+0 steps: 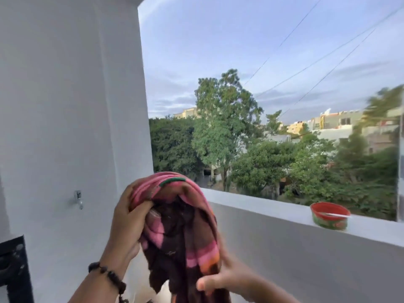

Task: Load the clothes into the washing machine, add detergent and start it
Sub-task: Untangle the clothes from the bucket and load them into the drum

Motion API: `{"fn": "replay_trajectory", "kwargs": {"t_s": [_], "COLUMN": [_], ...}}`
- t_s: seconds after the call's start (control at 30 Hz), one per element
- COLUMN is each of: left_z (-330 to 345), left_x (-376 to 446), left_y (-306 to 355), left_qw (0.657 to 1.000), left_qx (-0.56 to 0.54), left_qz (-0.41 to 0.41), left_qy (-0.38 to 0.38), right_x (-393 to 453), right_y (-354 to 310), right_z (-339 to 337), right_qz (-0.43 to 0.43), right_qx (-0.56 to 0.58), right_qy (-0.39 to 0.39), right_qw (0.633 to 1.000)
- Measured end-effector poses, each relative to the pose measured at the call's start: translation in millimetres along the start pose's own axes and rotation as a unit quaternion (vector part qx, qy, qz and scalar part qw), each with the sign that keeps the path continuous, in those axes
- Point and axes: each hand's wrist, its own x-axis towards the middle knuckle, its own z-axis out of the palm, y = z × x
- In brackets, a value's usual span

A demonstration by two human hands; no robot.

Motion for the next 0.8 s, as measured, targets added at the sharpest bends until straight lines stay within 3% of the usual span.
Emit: {"fn": "replay_trajectory", "kwargs": {"t_s": [0.13,0.5,0.57,0.63,0.73,0.8], "left_z": [15,-3,-18,-37,-76,-102], "left_x": [-5,-58,-69,-79,-97,-105], "left_y": [11,-37,-47,-57,-63,-60], "left_qw": [0.990,0.928,0.918,0.917,0.941,0.956], "left_qx": [-0.129,-0.282,-0.300,-0.306,-0.206,-0.129], "left_qz": [-0.025,-0.212,-0.238,-0.254,-0.260,-0.246], "left_qy": [0.047,0.123,0.102,0.037,-0.066,-0.094], "right_x": [5,14,14,14,15,13], "right_y": [-12,9,15,16,6,-8], "right_z": [10,59,60,60,58,52], "right_qz": [-0.047,0.088,0.100,0.105,0.059,0.020], "right_qx": [0.038,0.106,0.110,0.116,0.093,0.043], "right_qy": [0.068,0.264,0.261,0.252,0.213,0.171], "right_qw": [0.996,0.955,0.954,0.955,0.971,0.984]}}
